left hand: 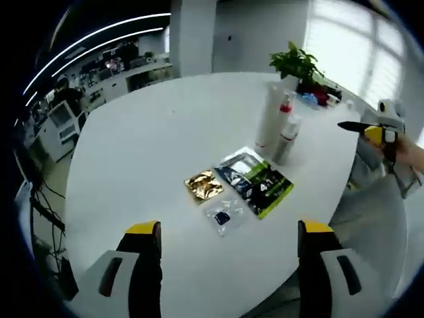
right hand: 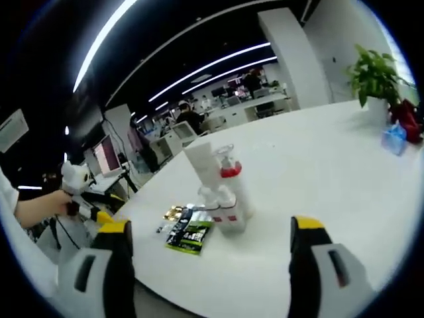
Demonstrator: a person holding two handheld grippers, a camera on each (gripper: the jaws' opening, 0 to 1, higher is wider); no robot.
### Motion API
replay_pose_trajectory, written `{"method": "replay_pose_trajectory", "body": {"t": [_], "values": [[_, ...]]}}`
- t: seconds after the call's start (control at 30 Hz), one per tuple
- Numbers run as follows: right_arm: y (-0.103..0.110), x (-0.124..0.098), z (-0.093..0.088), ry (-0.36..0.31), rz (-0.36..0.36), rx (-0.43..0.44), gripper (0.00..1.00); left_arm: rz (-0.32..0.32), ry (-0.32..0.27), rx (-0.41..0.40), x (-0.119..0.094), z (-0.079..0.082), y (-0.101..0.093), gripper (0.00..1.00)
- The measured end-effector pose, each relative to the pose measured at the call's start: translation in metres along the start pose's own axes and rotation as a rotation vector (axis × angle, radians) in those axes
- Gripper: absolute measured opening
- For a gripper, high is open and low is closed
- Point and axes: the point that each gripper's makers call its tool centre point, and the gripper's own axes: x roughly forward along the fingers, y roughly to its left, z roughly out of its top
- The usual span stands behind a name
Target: Arrange the skincare products in the storage area until every visible bottle or jar stands upright without overlapping.
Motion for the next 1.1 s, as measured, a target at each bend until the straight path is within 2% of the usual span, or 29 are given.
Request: {"method": "replay_pose_trajectory", "body": {"t": [0.2, 0.47, 0.57, 1.1], "values": [[0.001, -0.003, -0.002, 0.002, 0.002, 0.000, 1.00, 0.036, -0.048, -0.053, -0.014, -0.010, 0.001, 0.89], [0.000, -0.006, -0.001, -0.005, 0.000, -0.001, 1.00, 0.101, -0.121, -0.049, -0.025, -0.010, 0.007, 0.97], [0.000, -0.007, -0.002, -0.005, -0.001, 0.001, 1.00, 0.113, -0.152, -0.061, -0.027, -0.010, 0.008, 0.97], [0.003, -0.011, -0.003, -0.011, -0.003, 0.002, 1.00, 0.124, -0.175, -0.059, -0.031, -0.008, 0.008, 0.97]]}}
